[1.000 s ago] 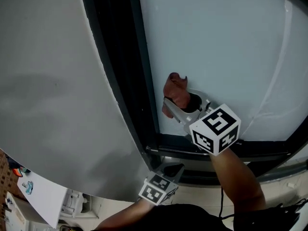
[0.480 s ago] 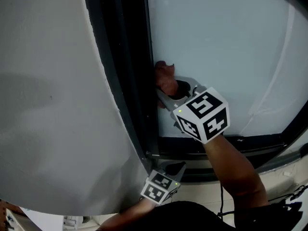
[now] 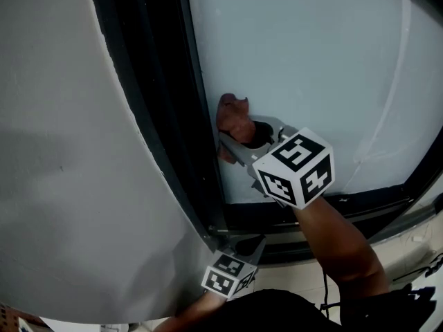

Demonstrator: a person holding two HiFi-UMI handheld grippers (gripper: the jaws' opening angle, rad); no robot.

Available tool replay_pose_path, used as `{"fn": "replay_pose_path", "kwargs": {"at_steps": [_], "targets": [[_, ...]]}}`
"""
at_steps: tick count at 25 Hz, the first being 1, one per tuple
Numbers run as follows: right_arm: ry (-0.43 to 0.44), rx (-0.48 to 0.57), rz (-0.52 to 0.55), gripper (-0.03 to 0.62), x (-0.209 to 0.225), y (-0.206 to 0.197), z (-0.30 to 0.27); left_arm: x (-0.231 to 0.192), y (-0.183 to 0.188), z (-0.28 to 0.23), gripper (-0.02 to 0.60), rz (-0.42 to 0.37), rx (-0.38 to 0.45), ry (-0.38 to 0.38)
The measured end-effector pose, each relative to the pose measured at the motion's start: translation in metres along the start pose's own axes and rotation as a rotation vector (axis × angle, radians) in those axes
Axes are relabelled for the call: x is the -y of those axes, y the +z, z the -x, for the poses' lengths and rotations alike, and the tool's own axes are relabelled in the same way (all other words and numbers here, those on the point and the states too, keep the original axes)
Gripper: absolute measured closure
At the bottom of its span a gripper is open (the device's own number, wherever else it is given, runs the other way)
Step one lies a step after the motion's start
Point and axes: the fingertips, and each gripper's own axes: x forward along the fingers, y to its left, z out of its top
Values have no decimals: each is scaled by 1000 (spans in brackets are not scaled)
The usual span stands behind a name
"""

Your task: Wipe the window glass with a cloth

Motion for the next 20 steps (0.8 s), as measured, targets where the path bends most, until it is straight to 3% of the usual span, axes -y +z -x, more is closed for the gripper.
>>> {"fn": "replay_pose_path", "kwargs": {"at_steps": [20], "targets": [[-106,-17,-23,487,60,-24,80,24,-2,-18,565,9,-31,2]]}}
